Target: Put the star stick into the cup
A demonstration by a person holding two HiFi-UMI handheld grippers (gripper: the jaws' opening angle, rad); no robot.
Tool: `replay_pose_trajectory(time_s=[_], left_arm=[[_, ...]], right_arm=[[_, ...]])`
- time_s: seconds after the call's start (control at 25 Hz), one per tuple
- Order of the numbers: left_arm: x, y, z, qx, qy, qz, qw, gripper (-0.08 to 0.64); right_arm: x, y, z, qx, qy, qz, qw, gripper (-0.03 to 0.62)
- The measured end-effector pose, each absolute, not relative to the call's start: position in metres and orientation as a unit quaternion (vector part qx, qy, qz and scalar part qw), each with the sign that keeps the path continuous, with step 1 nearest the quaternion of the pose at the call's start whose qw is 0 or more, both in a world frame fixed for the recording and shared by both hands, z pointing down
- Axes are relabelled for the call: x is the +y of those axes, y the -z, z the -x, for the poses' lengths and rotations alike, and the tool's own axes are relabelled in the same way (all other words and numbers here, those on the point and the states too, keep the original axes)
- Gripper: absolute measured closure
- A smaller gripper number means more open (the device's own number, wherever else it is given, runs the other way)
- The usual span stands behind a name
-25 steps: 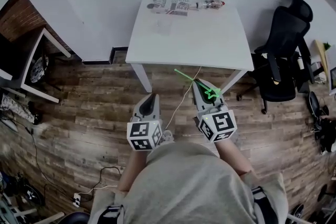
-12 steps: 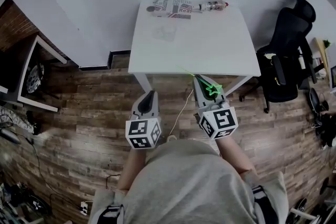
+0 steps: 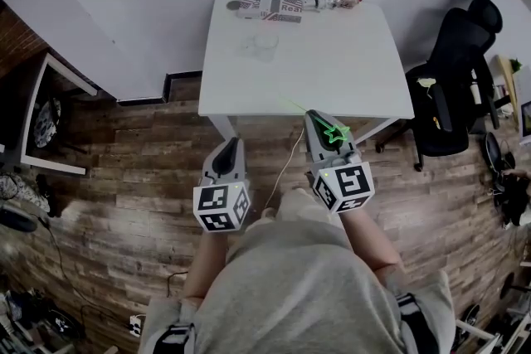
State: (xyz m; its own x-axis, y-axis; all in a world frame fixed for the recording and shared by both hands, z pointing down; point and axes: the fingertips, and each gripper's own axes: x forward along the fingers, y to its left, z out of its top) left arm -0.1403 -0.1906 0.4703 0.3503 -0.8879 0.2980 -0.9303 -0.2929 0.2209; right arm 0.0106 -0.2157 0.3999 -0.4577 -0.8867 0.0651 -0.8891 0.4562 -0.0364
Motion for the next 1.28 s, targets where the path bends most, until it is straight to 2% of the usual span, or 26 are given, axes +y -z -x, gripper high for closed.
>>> replay_pose_trajectory(time_s=[0.6, 1.28], left_arm=[[-0.271, -0.482, 0.138, -0.588, -0.066, -0.786, 0.178, 0.54], [-0.355, -0.507, 0.125, -0.585, -0.08, -0.783, 0.198, 0.54]], right_arm=[[-0.323, -0.402, -0.011, -0.869, -0.022, -0.495, 0.014, 0.577], [-0.441, -0.446, -0.012, -0.87, -0.052, -0.489, 0.044, 0.577]])
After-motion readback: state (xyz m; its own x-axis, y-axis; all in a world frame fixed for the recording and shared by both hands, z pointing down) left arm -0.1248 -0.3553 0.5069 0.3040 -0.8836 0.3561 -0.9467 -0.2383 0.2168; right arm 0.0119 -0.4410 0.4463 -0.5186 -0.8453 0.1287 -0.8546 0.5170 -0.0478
